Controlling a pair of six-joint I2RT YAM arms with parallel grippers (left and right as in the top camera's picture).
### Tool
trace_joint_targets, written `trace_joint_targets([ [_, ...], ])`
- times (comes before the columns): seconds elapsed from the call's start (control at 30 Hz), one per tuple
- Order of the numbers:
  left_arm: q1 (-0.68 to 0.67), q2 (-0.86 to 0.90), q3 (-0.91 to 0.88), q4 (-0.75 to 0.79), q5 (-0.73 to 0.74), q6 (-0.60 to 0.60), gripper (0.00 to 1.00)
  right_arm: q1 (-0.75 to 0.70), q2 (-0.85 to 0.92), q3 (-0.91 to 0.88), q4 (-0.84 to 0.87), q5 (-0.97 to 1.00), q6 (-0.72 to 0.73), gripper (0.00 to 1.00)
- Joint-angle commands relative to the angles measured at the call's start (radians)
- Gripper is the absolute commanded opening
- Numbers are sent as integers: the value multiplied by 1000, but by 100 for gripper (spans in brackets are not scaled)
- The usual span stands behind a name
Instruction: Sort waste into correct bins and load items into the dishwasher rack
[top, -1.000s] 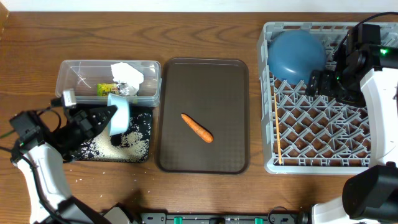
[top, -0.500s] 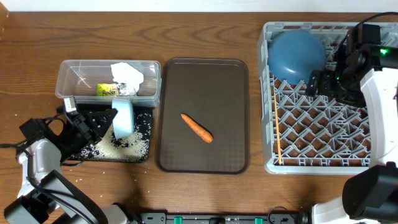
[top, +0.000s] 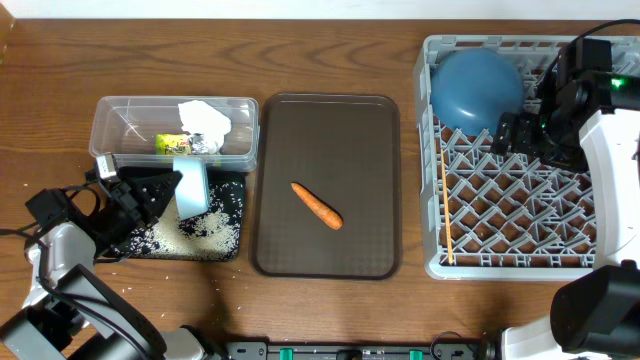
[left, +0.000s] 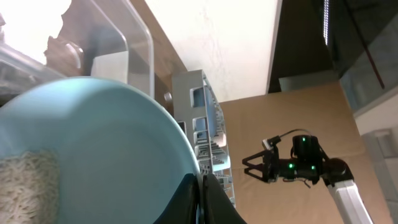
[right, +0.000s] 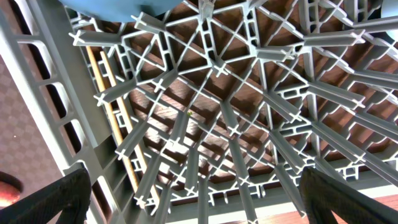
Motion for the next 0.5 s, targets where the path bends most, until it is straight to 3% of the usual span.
trace_joint_targets([
  [0.0,6,15,-1,13,29,-49,6,2,-6,-1,-7,11,-11,99],
  [0.17,5,21,-1,43,-30,-104,6,2,-6,-1,-10,11,-11,99],
  [0.2,5,23,-2,51,34,-114,6,2,-6,-1,-8,11,-10,99],
  [0.47,8,25,-1,81,32,-175,6,2,-6,-1,-7,11,-10,99],
])
